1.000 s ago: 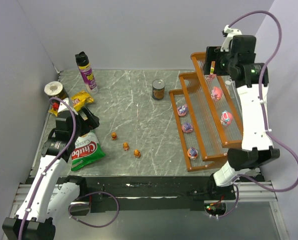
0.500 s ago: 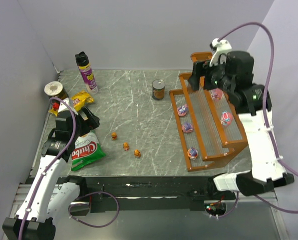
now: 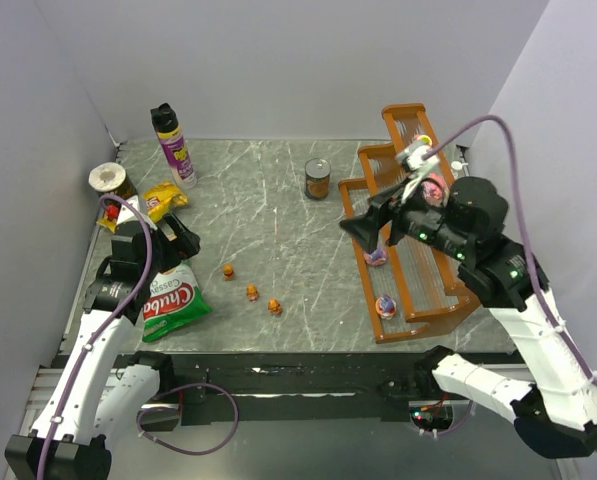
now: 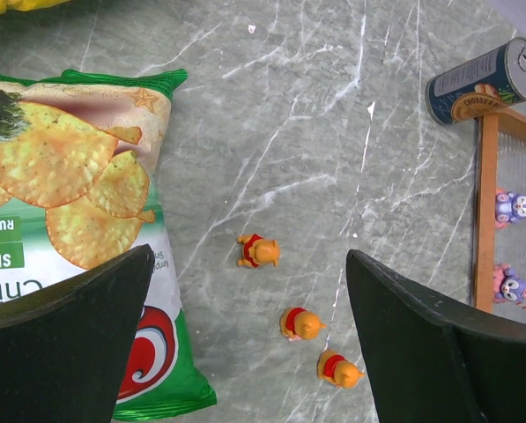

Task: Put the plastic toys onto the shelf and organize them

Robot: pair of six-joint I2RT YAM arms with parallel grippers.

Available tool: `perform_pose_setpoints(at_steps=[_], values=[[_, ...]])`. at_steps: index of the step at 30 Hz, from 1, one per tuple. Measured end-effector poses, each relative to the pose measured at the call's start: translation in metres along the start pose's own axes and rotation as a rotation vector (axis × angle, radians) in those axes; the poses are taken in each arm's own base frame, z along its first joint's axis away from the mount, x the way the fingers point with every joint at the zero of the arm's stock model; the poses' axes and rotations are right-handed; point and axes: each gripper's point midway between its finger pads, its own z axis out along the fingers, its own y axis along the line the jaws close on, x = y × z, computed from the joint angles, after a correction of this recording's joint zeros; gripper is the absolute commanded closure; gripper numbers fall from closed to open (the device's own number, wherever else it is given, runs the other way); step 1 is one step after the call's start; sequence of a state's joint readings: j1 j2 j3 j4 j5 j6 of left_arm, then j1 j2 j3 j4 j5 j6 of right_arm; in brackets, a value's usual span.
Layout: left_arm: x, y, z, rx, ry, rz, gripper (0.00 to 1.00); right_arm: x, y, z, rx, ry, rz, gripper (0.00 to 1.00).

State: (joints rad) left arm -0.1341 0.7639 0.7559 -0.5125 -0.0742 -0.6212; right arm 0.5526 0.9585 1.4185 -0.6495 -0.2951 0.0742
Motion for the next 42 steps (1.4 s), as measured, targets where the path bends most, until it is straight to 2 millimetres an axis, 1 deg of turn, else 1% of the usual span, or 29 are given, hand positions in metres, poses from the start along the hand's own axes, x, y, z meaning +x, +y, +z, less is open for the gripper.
perform_pose_setpoints(at_steps=[2,7,11,13,17,19,21,22,24,26,28,30,32,34,38,42], values=[[0.0,0.0,0.0,-0.001,0.001,0.0,0.04,0.009,0.01,0.01,-0.035,0.022,-0.004,0.12],[0.001,0.001,0.002,-0.006,0.007,0.0,0.04,0.046,0.041,0.052,-0.109,0.139,-0.034,0.13],[0.002,0.002,0.003,-0.009,0.011,0.0,0.04,0.091,0.062,0.088,-0.137,0.284,-0.102,0.13],[0.002,0.002,0.003,-0.01,0.011,0.001,0.04,0.11,0.071,0.1,-0.155,0.341,-0.14,0.14],[0.002,0.002,0.004,-0.012,0.013,0.0,0.04,0.143,0.09,0.119,-0.182,0.427,-0.186,0.17],[0.002,0.002,0.004,-0.012,0.013,0.0,0.04,0.165,0.097,0.131,-0.18,0.477,-0.213,0.18],[0.002,0.002,0.004,-0.013,0.013,0.0,0.04,0.19,0.105,0.143,-0.18,0.533,-0.244,0.19],[0.002,0.002,0.004,-0.013,0.013,0.0,0.04,0.208,0.109,0.15,-0.179,0.572,-0.267,0.19],[0.002,0.003,0.004,-0.015,0.012,-0.001,0.04,0.235,0.113,0.158,-0.179,0.629,-0.305,0.22],[0.002,0.003,0.004,-0.016,0.012,-0.002,0.04,0.265,0.116,0.162,-0.194,0.69,-0.354,0.25],[0.002,0.003,0.004,-0.016,0.012,-0.002,0.04,0.291,0.117,0.162,-0.216,0.745,-0.406,0.27],[0.002,0.003,0.004,-0.016,0.012,-0.002,0.04,0.311,0.114,0.159,-0.232,0.792,-0.453,0.29],[0.002,0.003,0.004,-0.016,0.012,-0.002,0.03,0.323,0.111,0.158,-0.24,0.821,-0.491,0.3],[0.002,0.003,0.004,-0.016,0.012,-0.002,0.04,0.33,0.106,0.16,-0.238,0.838,-0.528,0.3],[0.002,0.003,0.004,-0.016,0.012,-0.002,0.04,0.33,0.103,0.164,-0.243,0.828,-0.575,0.31],[0.002,0.003,0.004,-0.016,0.012,-0.002,0.04,0.332,0.102,0.172,-0.241,0.808,-0.598,0.33]])
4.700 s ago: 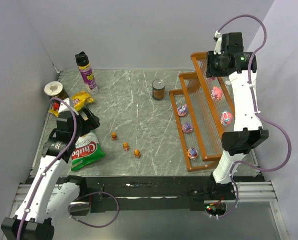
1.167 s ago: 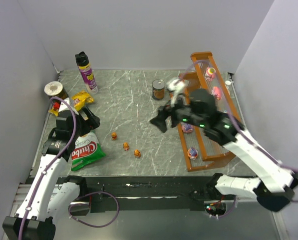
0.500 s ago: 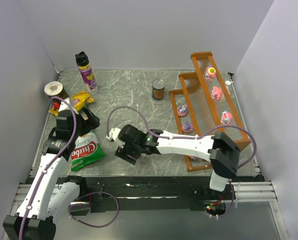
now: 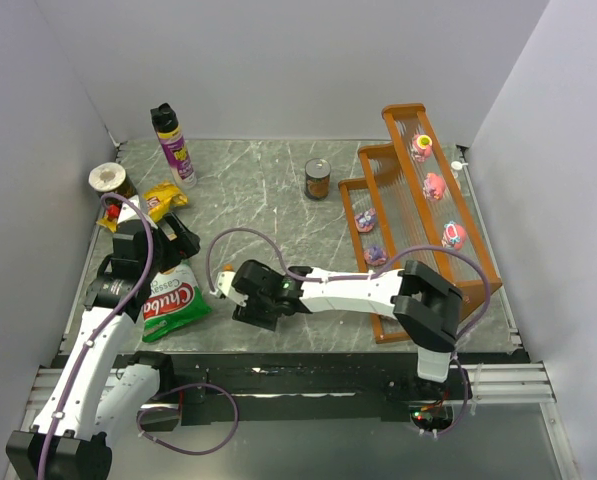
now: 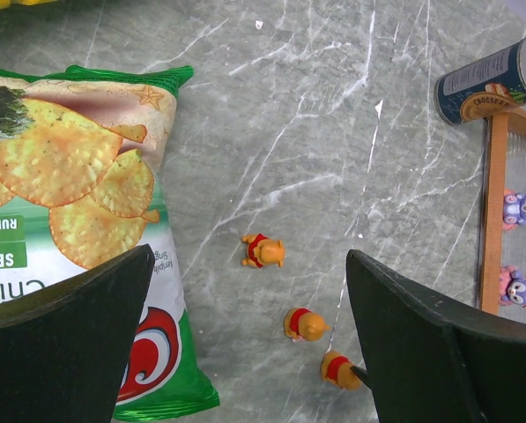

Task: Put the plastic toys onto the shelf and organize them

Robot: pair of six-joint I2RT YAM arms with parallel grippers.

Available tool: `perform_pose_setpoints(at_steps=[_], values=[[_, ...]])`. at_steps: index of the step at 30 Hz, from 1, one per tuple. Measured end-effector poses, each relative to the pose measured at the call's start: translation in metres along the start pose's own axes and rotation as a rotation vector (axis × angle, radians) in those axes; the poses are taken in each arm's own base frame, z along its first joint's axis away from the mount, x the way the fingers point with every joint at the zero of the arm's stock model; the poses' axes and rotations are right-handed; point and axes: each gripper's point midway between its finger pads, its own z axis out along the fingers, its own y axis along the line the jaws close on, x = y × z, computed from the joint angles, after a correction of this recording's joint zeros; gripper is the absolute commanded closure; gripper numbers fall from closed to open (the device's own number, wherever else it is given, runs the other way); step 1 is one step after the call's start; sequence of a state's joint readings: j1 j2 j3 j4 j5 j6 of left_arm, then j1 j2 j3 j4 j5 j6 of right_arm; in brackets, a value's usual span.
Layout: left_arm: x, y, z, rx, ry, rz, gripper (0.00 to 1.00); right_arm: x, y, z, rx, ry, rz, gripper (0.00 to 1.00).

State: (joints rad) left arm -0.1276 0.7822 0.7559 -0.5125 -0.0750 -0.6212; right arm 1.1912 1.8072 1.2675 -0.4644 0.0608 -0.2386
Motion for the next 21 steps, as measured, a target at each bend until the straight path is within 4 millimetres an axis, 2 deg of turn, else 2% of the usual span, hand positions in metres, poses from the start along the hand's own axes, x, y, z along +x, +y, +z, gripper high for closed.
perform_pose_setpoints(at_steps=[5,17,21], values=[[0.0,0.0,0.0,0.0,0.0,0.0,0.04,0.009,-0.002,0.015,0.008,0.035,-0.014,0.35],[0.0,0.0,0.0,0.0,0.0,0.0,0.04,0.017,-0.022,0.016,0.047,0.055,0.031,0.44],[0.0,0.0,0.0,0.0,0.0,0.0,0.04,0.02,-0.023,0.016,0.05,0.063,0.047,0.51]])
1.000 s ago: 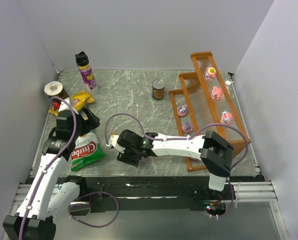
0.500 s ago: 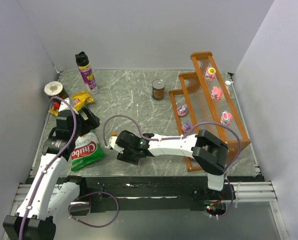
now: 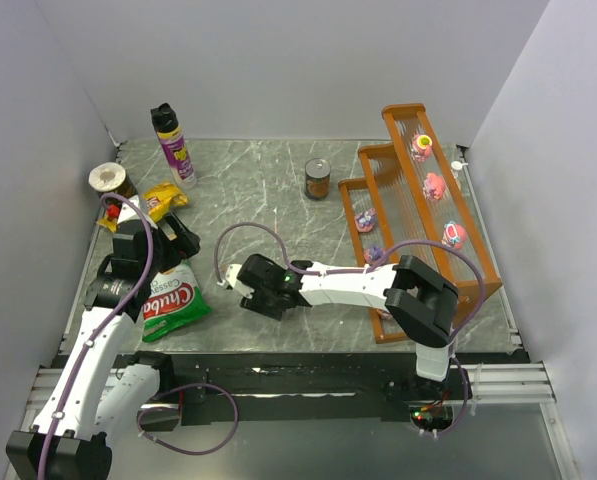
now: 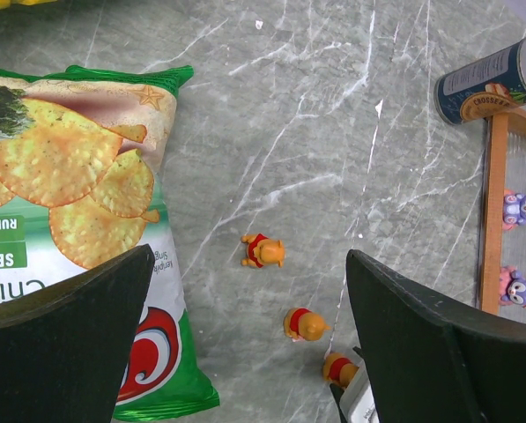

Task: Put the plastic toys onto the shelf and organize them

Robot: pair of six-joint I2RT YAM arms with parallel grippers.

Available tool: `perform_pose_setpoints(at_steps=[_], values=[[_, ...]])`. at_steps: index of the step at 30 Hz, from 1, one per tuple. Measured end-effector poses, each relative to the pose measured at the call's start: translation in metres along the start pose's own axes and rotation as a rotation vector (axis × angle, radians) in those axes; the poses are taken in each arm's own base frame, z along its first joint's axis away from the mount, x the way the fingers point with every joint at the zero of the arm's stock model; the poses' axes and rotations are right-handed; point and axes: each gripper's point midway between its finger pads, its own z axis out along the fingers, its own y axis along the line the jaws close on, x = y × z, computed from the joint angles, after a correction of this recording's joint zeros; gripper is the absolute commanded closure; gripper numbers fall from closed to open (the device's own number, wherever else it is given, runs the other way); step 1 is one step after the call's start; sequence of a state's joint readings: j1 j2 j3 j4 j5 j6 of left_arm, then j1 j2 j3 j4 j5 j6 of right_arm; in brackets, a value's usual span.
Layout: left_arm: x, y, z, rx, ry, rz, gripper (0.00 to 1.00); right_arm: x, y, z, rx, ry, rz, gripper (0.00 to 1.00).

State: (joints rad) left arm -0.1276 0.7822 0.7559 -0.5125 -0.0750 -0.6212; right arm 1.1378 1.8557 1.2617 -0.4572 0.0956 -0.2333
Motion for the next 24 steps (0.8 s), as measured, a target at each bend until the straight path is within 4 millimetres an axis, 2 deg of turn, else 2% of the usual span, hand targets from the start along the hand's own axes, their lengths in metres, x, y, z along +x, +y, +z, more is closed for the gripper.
perform_pose_setpoints(at_steps=[2,3,9,15,20,24], values=[[0.0,0.0,0.0,0.0,0.0,0.0,0.04,0.003,0.0,0.001,0.0,0.008,0.006,0.55],[0.0,0.0,0.0,0.0,0.0,0.0,0.04,0.005,0.0,0.001,0.0,0.013,0.009,0.63],[0.0,0.0,0.0,0.0,0.0,0.0,0.03,0.002,0.001,0.0,-0.002,0.003,0.045,0.9],[0.0,0.0,0.0,0.0,0.0,0.0,0.04,0.003,0.0,-0.001,0.002,0.009,0.127,0.99],[0.0,0.0,0.0,0.0,0.0,0.0,0.04,0.014,-0.005,-0.006,0.025,0.053,0.227,1.0],[0.0,0.0,0.0,0.001,0.0,0.0,0.04,0.028,-0.014,-0.018,0.073,0.1,0.312,1.0]])
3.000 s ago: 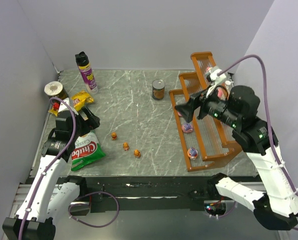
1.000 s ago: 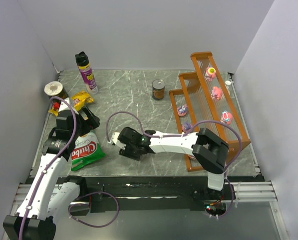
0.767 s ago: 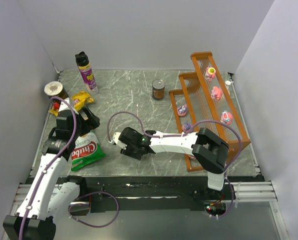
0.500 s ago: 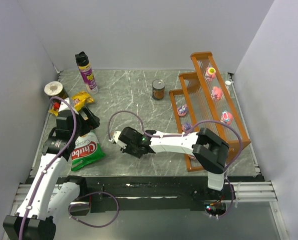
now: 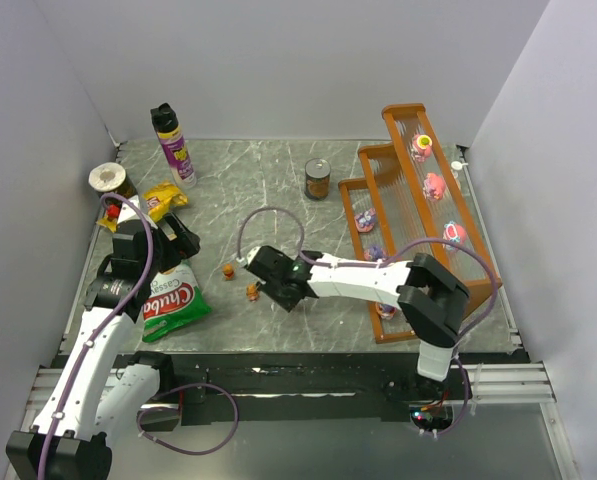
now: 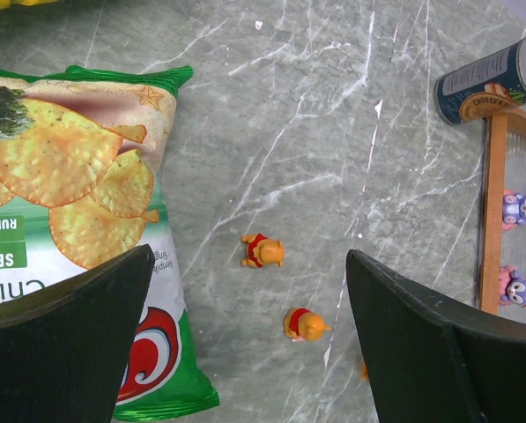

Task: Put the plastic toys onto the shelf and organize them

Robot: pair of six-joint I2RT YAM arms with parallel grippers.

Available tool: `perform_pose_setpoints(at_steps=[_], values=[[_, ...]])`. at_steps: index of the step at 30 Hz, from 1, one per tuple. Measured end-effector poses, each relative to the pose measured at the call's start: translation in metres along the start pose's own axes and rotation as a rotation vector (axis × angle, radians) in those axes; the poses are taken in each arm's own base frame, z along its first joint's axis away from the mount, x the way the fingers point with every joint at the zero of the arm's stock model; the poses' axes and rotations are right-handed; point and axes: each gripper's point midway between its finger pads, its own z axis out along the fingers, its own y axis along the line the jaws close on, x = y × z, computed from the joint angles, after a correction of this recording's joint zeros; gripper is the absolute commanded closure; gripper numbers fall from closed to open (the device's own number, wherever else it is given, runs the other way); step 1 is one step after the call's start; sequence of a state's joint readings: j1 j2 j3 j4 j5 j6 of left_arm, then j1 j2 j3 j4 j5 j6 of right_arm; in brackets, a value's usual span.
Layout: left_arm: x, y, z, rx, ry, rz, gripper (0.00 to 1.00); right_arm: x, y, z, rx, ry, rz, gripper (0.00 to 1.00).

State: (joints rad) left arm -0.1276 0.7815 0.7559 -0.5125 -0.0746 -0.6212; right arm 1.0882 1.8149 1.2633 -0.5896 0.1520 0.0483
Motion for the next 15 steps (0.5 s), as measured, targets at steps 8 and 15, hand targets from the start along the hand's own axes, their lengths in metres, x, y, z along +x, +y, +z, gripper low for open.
perform_pose_setpoints(at_steps=[8,15], values=[[0.0,-0.001,-0.001,0.004,-0.002,0.0,0.04,-0.007,-0.063,-0.062,0.157,-0.065,0.274,1.0],[0.0,-0.001,-0.001,0.008,-0.001,0.0,0.04,0.004,-0.127,-0.123,0.313,-0.15,0.538,1.0]])
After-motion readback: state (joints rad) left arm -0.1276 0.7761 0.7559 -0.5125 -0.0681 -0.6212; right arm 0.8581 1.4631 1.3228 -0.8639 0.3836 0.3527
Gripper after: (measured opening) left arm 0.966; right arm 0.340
